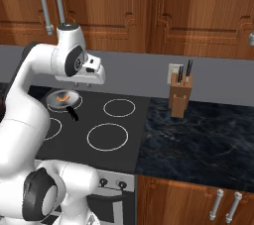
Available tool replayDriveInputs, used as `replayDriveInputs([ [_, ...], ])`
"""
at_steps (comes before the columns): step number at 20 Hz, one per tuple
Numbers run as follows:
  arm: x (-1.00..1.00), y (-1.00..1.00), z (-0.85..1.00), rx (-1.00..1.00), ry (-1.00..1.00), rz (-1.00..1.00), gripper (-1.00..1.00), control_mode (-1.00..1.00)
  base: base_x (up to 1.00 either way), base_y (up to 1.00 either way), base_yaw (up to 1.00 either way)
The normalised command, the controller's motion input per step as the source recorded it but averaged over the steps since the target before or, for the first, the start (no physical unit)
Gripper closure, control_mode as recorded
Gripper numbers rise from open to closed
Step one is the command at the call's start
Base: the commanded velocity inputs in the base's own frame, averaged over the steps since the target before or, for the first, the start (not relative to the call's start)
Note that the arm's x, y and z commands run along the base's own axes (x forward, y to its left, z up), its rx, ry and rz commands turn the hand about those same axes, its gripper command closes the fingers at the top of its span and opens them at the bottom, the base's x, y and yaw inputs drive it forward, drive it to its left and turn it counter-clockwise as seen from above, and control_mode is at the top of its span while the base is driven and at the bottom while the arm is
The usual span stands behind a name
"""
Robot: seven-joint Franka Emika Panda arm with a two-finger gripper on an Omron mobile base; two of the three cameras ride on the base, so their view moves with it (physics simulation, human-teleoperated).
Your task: Place the shrimp on the plate and place the onion on the same plate.
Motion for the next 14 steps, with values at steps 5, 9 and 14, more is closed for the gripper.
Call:
replayDriveInputs([
  [5,-0.01,0.26,-0.02,0.0,0.08,0.02,-1.0,-1.0,0.0,0.0,0.0],
  [9,0.0,0.79,-0.33,0.0,0.08,0.0,-1.0,-1.0,0.0,0.0,0.0],
  [14,0.0,0.84,-0.51,0.01,0.17,0.0,-1.0,-1.0,0.0,0.0,0.0],
])
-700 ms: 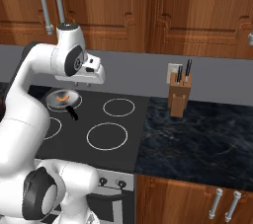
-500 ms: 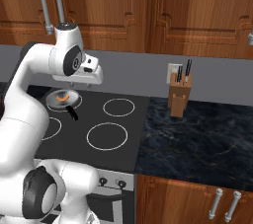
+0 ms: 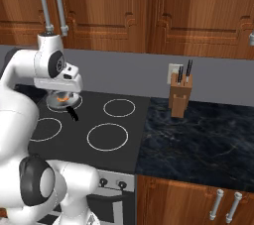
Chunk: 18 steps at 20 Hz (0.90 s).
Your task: Place the shrimp on the plate and place the onion on the same plate.
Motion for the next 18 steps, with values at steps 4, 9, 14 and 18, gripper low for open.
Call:
replayDriveInputs([
  [4,0.0,0.63,-0.56,0.02,0.18,0.0,-1.0,-1.0,0.0,0.0,0.0],
  [9,0.01,0.6,-0.24,0.01,0.19,0.0,-1.0,-1.0,0.0,0.0,0.0],
  [14,0.12,0.52,-0.21,0.0,0.16,0.0,-1.0,-1.0,0.0,0.0,0.0],
  [18,0.06,0.35,-0.16,0.0,0.1,0.0,-1.0,-1.0,0.0,0.0,0.0],
])
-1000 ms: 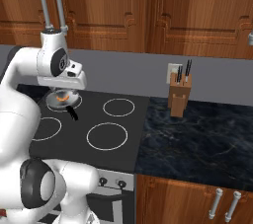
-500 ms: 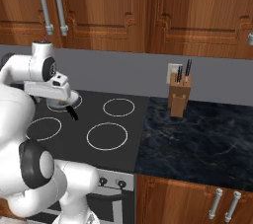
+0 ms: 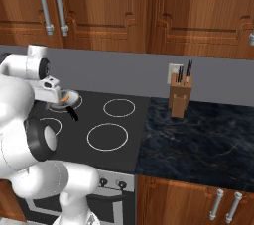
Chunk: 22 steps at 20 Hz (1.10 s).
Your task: Place the shrimp on the plate and place the onion on the same plate.
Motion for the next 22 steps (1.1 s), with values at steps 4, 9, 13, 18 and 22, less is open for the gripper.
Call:
replayDriveInputs([
  [4,0.12,0.26,-0.01,0.0,0.05,0.0,-1.0,-1.0,0.0,0.0,0.0],
  [9,0.15,0.21,0.0,0.0,0.0,0.0,-1.0,-1.0,0.0,0.0,0.0],
  [13,0.06,0.24,-0.03,0.0,0.0,0.0,-1.0,-1.0,0.0,0.0,0.0],
  [18,0.01,0.19,-0.06,0.0,0.0,0.0,-1.0,-1.0,0.0,0.0,0.0],
  [22,0.13,0.04,-0.08,0.0,-0.01,0.0,-1.0,-1.0,0.0,0.0,0.0],
])
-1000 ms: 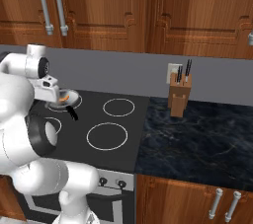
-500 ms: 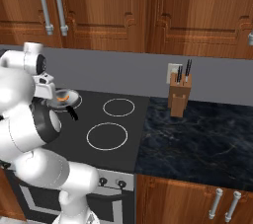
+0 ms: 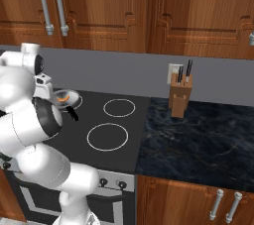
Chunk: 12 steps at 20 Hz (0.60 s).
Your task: Place the shrimp on the plate and place the onion on the same plate.
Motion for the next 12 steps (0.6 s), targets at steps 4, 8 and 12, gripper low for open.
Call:
replayDriveInputs([
  [4,0.31,0.0,-0.11,0.0,-0.03,0.0,-1.0,-1.0,0.0,0.0,0.0],
  [8,0.4,0.0,-0.18,0.0,-0.07,0.0,-1.0,-1.0,0.0,0.0,0.0],
  [12,0.18,0.0,-0.2,0.0,-0.2,0.0,-1.0,-1.0,0.0,0.0,0.0],
])
